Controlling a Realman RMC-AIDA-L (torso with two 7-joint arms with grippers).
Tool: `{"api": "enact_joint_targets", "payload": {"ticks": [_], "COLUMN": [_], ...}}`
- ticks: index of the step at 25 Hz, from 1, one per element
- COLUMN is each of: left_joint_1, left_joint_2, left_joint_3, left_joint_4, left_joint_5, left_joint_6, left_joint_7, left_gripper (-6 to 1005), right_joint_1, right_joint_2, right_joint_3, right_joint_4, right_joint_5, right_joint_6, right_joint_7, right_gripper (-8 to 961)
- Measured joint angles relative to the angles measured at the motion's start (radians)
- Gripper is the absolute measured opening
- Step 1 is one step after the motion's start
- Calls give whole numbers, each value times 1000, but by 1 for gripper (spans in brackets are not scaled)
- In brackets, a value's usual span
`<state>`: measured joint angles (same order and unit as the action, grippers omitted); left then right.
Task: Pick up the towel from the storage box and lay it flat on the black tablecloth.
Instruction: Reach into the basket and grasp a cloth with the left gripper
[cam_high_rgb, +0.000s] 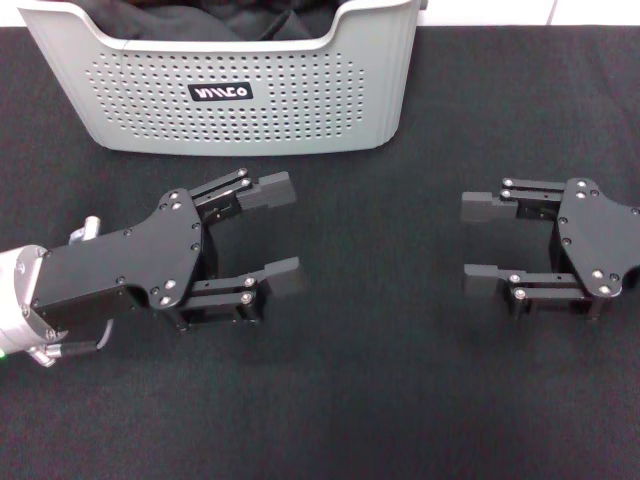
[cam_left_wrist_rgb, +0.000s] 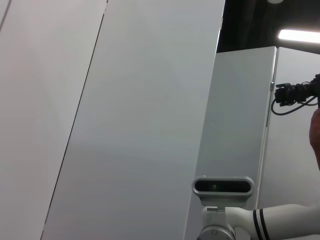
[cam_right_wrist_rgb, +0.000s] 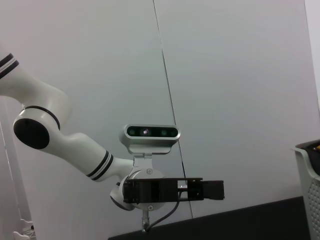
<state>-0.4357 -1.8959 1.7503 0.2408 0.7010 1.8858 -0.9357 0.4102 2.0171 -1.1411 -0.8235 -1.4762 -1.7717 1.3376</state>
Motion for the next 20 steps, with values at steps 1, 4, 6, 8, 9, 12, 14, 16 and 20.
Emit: {"api": "enact_joint_targets", "payload": {"ticks": [1,4,6,8,9,12,14,16,20], "left_joint_1": [0,0,0,0,0,0,-1,-1,4], "left_joint_2": [0,0,0,0,0,0,0,0,-1], "left_joint_3": [0,0,0,0,0,0,0,0,-16], "left_joint_4": [0,0,0,0,0,0,0,0,0], "left_joint_5": [0,0,0,0,0,0,0,-2,-5], "left_joint_6": [0,-1,-1,-1,-1,-6,-11,-21,-76], "left_joint_7": [0,0,0,0,0,1,1,1,1], "left_gripper": [880,880,880,880,880,880,880,880,880], "right_joint_1": [0,-1,0,0,0,-1,-1,-1,-3], "right_joint_2": [0,0,0,0,0,0,-1,-1,-1], "right_joint_3": [0,0,0,0,0,0,0,0,24], "right_joint_4": [-1,-1,-1,-1,-1,-1,1,3,7], "right_joint_5": [0,1,1,1,1,1,1,1,1], "right_joint_6": [0,0,1,1,1,2,3,4,3], "right_joint_7": [0,0,0,0,0,0,0,-1,-10], "right_gripper": [694,692,692,691,690,689,688,688,686]}}
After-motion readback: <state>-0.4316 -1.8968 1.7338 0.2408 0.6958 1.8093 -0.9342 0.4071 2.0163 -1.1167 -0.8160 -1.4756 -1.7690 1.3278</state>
